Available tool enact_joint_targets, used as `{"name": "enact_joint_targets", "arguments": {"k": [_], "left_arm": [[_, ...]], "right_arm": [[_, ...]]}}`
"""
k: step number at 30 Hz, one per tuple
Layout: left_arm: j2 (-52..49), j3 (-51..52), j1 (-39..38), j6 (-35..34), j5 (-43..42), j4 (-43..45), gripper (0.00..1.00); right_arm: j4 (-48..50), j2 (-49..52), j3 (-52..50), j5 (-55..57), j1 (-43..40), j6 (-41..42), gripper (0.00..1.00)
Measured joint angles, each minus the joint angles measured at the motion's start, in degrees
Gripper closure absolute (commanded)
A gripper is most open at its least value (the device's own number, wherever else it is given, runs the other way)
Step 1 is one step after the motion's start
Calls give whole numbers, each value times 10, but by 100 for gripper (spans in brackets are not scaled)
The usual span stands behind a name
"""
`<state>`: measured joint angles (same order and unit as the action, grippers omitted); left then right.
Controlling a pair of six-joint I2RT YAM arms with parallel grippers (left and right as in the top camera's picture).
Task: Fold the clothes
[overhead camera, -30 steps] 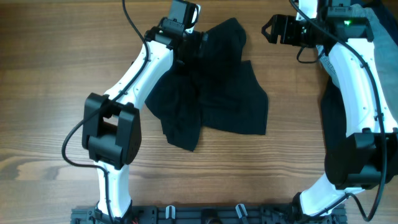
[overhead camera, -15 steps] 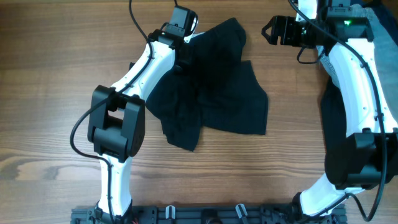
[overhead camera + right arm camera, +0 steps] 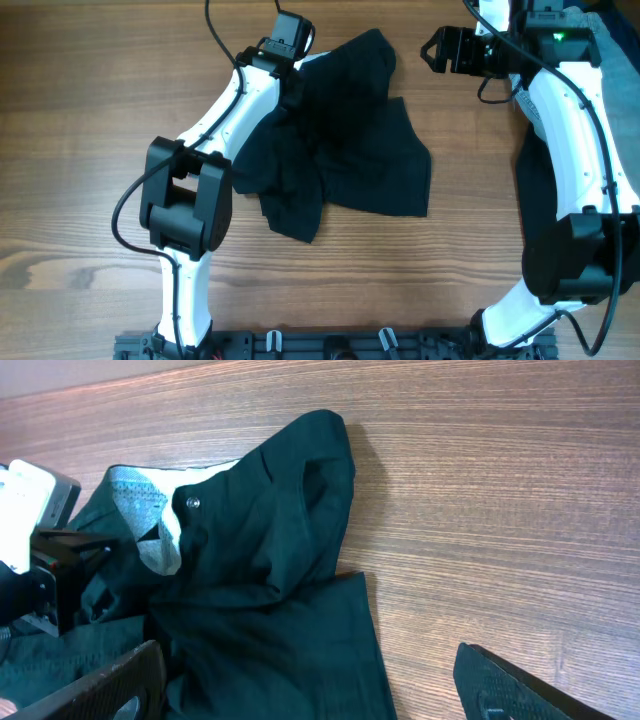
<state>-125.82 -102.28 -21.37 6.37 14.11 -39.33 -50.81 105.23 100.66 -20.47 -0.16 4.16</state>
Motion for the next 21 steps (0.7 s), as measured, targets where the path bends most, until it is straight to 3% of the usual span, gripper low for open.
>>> {"name": "enact_joint_targets", "arguments": {"k": [4, 5, 7, 9, 14, 21], "left_arm": [[1, 0, 16, -16, 15, -10, 96], [3, 0, 23, -22, 17, -17, 57], [18, 0, 39, -23, 21, -35, 37], [37, 1, 39, -20, 21, -54, 27], [87, -1, 26, -2, -22, -53, 21], [24, 0, 24, 2, -47, -66, 18]], "right_arm": [[0, 0, 0, 0, 0, 0, 7], [0, 0, 0, 0, 0, 0, 7], [0, 0, 0, 0, 0, 0, 7], [0, 0, 0, 0, 0, 0, 7], [-1, 0, 0, 0, 0, 0, 7], [-4, 0, 0, 0, 0, -2, 6]]}}
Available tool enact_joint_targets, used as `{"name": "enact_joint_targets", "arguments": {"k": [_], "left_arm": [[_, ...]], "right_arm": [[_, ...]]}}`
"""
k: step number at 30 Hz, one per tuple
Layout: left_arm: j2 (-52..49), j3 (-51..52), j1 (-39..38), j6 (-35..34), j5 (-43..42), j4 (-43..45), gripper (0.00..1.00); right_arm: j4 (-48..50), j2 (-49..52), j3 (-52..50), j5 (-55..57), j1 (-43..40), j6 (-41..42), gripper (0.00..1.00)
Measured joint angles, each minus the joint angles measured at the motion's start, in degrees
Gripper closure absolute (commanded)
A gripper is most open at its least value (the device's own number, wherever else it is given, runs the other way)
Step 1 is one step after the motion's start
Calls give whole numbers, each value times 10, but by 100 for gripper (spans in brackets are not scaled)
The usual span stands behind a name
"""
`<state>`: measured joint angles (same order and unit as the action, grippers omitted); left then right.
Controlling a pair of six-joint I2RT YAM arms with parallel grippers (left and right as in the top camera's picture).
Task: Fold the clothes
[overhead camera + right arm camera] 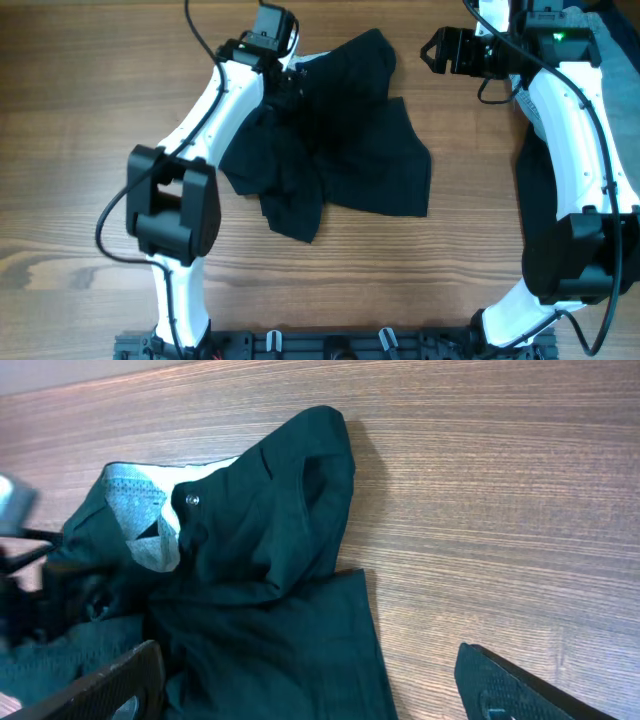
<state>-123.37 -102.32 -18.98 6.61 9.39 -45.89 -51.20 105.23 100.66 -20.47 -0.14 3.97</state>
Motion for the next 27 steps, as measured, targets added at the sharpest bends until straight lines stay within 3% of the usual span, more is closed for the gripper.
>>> {"name": "enact_joint_targets", "arguments": {"k": [5, 8, 10, 12, 13, 14, 15, 16, 17, 27], "left_arm": [[-28, 0, 0, 11, -3, 18, 15], [-36, 0, 0, 11, -3, 33, 49], [-47, 0, 0, 15, -3, 31, 49], [-56, 0, 0, 19, -3, 21, 35], [-61, 0, 0, 17, -3, 17, 34], [-65, 0, 0, 18, -3, 14, 43], [-65, 0, 0, 20, -3, 13, 63], [-66, 0, 0, 22, -3, 13, 89], [-66, 0, 0, 18, -3, 13, 96], [-61, 0, 2, -1, 10, -5, 94]], "right_arm": [[0, 0, 0, 0, 0, -2, 6], [0, 0, 0, 0, 0, -2, 6], [0, 0, 0, 0, 0, -2, 6], [0, 0, 0, 0, 0, -2, 6], [0, 0, 0, 0, 0, -2, 5], [1, 0, 0, 0, 0, -2, 6], [2, 0, 0, 0, 0, -2, 5], [2, 0, 0, 0, 0, -2, 6], [2, 0, 0, 0, 0, -2, 6], [2, 0, 0, 0, 0, -2, 6]]}}
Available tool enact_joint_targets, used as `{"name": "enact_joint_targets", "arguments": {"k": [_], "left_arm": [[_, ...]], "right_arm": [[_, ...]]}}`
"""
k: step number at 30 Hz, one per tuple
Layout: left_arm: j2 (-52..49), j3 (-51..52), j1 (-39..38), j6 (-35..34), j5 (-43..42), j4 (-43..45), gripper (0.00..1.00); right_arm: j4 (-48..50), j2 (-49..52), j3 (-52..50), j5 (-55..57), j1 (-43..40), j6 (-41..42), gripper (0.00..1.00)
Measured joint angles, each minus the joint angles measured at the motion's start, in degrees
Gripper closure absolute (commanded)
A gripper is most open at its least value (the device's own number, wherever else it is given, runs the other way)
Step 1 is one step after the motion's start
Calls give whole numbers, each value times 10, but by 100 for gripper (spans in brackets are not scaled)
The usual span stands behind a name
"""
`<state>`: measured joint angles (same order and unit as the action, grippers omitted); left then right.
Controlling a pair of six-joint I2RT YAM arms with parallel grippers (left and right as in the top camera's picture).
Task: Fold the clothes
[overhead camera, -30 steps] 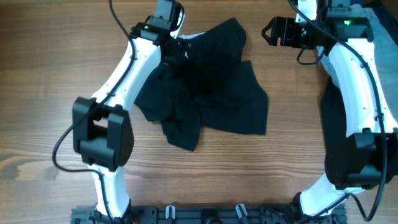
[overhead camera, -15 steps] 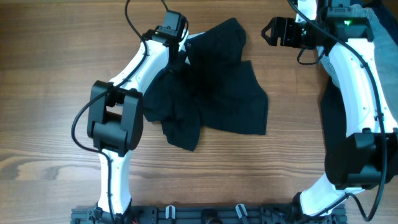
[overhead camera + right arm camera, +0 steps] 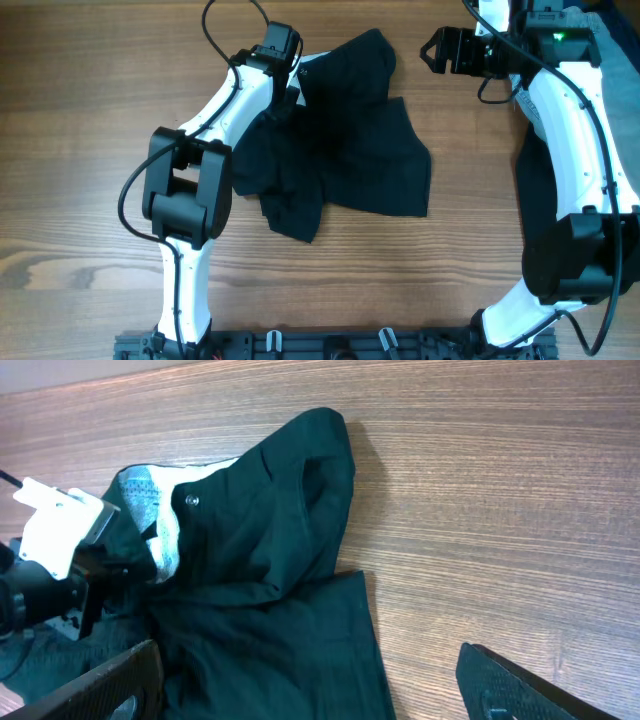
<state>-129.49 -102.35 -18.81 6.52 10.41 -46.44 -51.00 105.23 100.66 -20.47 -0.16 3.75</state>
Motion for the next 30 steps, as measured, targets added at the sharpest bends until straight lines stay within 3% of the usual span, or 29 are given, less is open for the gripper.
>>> {"name": "enact_joint_targets", "arguments": {"k": [1, 2, 3, 4, 10, 15, 20, 23, 24, 28, 30], "left_arm": [[5, 0, 1, -1, 1, -10, 79], [15, -1, 2, -2, 2, -24, 53], [29, -4, 2, -3, 3, -37, 39], [44, -6, 2, -2, 4, -42, 33], [114, -27, 2, -3, -14, -66, 16], [67, -27, 2, 5, -37, -113, 7], [15, -26, 2, 14, -40, -106, 0], [-6, -26, 2, 14, -42, -85, 1], [-11, -26, 2, 14, -42, -78, 13], [-19, -26, 2, 16, -30, -47, 83], [-19, -26, 2, 17, -16, -44, 96]], "right_arm": [[0, 0, 0, 0, 0, 0, 5], [0, 0, 0, 0, 0, 0, 6], [0, 0, 0, 0, 0, 0, 6], [0, 0, 0, 0, 0, 0, 6], [0, 0, 0, 0, 0, 0, 5], [0, 0, 0, 0, 0, 0, 5], [0, 0, 0, 0, 0, 0, 5], [0, 0, 0, 0, 0, 0, 4], [0, 0, 0, 0, 0, 0, 3], [0, 0, 0, 0, 0, 0, 2], [0, 0, 0, 0, 0, 0, 1]]}}
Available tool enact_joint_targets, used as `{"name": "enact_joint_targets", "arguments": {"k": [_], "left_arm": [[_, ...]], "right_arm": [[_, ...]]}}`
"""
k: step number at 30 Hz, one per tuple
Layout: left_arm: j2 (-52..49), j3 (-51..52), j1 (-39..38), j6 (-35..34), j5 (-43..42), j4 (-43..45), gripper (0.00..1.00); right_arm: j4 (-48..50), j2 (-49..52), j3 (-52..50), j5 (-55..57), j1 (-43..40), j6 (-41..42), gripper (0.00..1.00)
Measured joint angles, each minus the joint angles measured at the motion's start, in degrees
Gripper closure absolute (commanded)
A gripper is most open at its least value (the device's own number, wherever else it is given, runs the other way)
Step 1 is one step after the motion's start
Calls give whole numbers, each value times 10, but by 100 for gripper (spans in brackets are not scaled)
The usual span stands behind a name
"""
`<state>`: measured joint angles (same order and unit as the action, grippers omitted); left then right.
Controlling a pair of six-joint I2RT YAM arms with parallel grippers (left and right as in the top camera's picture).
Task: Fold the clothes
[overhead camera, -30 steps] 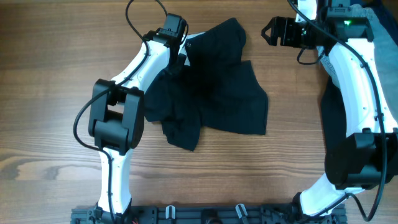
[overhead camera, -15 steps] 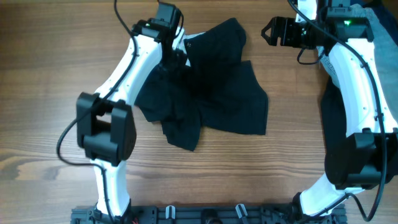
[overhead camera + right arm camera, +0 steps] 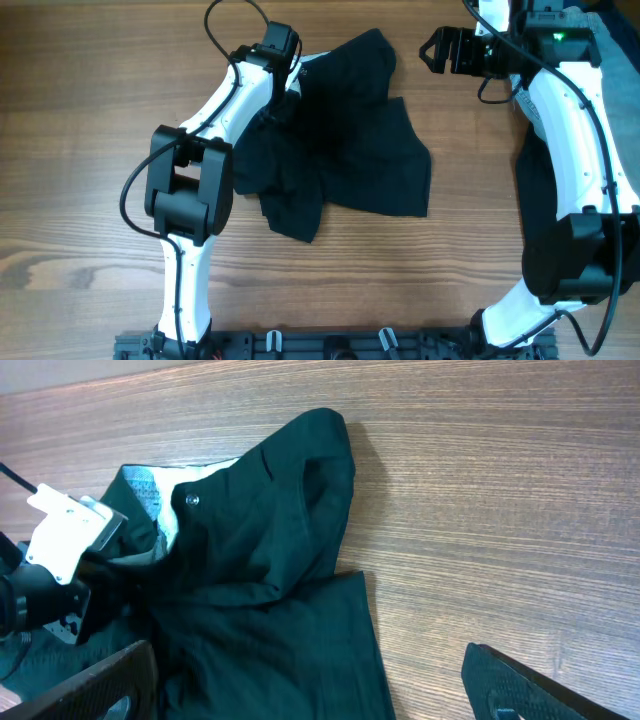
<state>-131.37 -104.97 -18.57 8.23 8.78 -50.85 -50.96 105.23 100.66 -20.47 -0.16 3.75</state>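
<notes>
A dark crumpled garment (image 3: 350, 140) lies on the wooden table (image 3: 80, 200); in the right wrist view its waistband with pale lining and a button (image 3: 190, 500) points to the upper left. My left gripper (image 3: 283, 72) is down at that waistband, and its fingers are hidden against the dark cloth; its white wrist part (image 3: 70, 540) shows beside the lining. My right gripper (image 3: 432, 50) hangs over bare wood right of the garment, its fingers (image 3: 520, 685) wide apart and holding nothing.
Grey cloth (image 3: 603, 40) and more dark fabric (image 3: 535, 200) lie along the right edge under the right arm. Bare wood (image 3: 500, 510) stretches to the right of the garment. The arm bases stand at the table's near edge.
The left gripper has shifted slightly down onto the waistband, and less of the pale lining shows. The right arm and the rest of the garment have not moved.
At first the left gripper was at the garment's upper left edge. Then it stood farther back, off the cloth, with the lining fully showing. Then it was back over the waistband, and now it sits lower on it. The right gripper stayed open throughout.
</notes>
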Motion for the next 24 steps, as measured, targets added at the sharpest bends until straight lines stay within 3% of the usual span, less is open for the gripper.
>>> {"name": "enact_joint_targets", "arguments": {"k": [12, 20, 21, 22, 23, 24], "left_arm": [[46, -4, 14, -24, 89, -1, 96], [136, -23, 150, -97, 83, 43, 93], [136, -23, 167, -100, 79, 56, 85], [136, -22, 182, -103, 73, 73, 65], [136, -22, 197, -107, 64, 101, 32], [136, -23, 206, -108, 59, 123, 16]], "right_arm": [[3, 0, 0, 0, 0, 0, 5], [0, 0, 0, 0, 0, 0, 5], [-1, 0, 0, 0, 0, 0, 5], [-2, 0, 0, 0, 0, 0, 5], [-3, 0, 0, 0, 0, 0, 5], [-3, 0, 0, 0, 0, 0, 5]]}}
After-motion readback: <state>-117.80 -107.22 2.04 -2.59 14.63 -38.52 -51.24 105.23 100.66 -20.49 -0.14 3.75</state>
